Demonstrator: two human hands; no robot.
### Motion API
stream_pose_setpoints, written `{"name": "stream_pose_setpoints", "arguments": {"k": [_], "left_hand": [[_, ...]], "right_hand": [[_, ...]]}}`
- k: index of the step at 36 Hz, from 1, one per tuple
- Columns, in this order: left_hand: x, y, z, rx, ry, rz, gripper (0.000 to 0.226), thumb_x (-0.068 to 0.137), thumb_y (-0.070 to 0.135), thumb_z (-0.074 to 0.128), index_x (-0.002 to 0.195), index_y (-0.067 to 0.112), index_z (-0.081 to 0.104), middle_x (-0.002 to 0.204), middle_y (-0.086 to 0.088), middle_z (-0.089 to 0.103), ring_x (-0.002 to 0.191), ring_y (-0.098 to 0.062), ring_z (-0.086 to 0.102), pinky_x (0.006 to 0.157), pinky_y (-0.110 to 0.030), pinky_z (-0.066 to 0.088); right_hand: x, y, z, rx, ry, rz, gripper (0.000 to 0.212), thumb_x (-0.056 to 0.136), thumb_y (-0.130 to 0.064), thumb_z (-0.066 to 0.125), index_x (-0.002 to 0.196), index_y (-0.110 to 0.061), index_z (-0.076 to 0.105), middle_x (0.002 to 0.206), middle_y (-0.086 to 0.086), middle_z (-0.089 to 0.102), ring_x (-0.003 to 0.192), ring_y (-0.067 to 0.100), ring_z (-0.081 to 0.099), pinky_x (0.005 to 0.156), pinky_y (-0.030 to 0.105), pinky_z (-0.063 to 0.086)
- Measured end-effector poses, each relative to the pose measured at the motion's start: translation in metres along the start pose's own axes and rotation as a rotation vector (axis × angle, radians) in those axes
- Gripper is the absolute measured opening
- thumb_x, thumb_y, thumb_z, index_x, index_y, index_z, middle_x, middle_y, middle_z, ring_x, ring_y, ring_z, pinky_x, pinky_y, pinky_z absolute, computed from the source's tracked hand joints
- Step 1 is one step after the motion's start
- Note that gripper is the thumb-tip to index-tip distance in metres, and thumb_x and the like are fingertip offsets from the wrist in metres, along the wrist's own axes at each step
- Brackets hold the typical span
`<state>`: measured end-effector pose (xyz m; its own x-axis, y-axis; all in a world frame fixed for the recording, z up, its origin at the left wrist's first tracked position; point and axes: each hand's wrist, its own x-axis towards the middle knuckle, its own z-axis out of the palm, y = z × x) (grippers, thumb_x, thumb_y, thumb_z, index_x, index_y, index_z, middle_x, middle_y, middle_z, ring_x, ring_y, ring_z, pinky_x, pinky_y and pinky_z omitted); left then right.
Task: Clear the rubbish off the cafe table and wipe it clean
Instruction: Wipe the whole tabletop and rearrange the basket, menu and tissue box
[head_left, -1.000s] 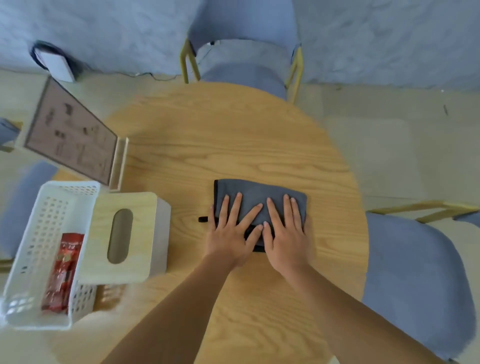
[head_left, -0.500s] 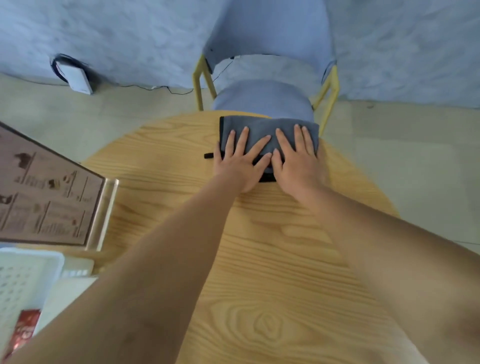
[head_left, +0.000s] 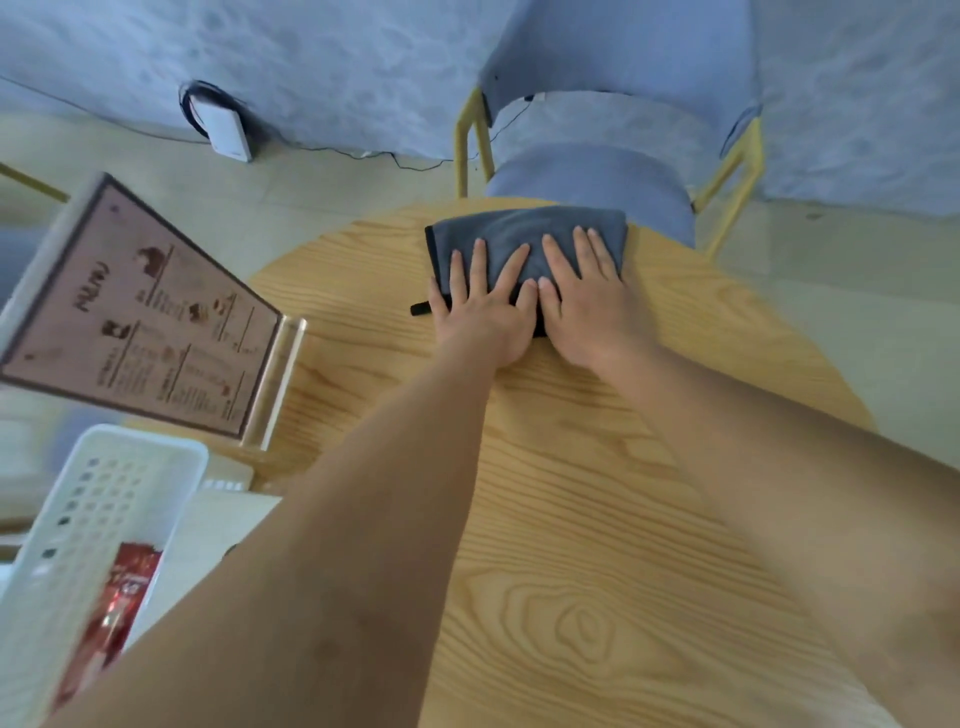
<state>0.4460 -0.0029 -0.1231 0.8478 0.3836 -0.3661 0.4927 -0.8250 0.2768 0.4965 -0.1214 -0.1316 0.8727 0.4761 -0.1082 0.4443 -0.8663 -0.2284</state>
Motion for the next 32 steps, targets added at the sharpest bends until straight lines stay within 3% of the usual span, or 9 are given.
{"name": "stream_pose_setpoints", "arguments": {"k": [11,19,28,32], "left_hand": [[-0.112,-0.032,0.036,-0.053,0.038,-0.006,0.056,0.104,0.056,0.011,0.156,0.051,-0.006,0.169,0.005,-0.02,0.154,-0.019,-0.022,0.122,-0.051,-0.018],[-0.218,-0.066,0.071,-0.079,0.013,0.086,0.055,0.105,0.053,0.012,0.158,0.048,-0.004,0.169,0.004,-0.019,0.154,-0.019,-0.022,0.123,-0.053,-0.014],[-0.344,-0.108,0.103,0.055,-0.073,0.218,0.057,0.106,0.053,0.01,0.156,0.047,-0.016,0.166,0.004,-0.029,0.152,-0.017,-0.027,0.123,-0.049,-0.014],[-0.406,-0.137,0.118,0.073,-0.1,0.269,0.057,0.104,0.055,0.009,0.153,0.048,-0.02,0.164,0.006,-0.032,0.149,-0.014,-0.033,0.122,-0.047,-0.016]], "right_hand": [[-0.111,-0.025,0.021,-0.002,-0.035,-0.008,0.06,0.104,-0.047,0.014,0.16,-0.026,0.007,0.168,0.006,0.002,0.154,0.018,-0.004,0.124,0.04,0.001],[-0.234,-0.047,0.042,-0.032,-0.045,0.04,0.069,0.098,-0.051,-0.003,0.16,-0.024,0.005,0.168,0.007,0.002,0.154,0.019,-0.004,0.125,0.041,0.003],[-0.381,-0.078,0.072,0.01,-0.034,0.164,0.067,0.102,-0.05,0.004,0.159,-0.018,0.017,0.166,0.012,0.01,0.154,0.023,0.006,0.123,0.047,0.02],[-0.451,-0.101,0.081,0.01,-0.025,0.16,0.064,0.104,-0.047,0.01,0.159,-0.015,0.019,0.165,0.015,0.014,0.154,0.026,0.008,0.122,0.048,0.02]]}}
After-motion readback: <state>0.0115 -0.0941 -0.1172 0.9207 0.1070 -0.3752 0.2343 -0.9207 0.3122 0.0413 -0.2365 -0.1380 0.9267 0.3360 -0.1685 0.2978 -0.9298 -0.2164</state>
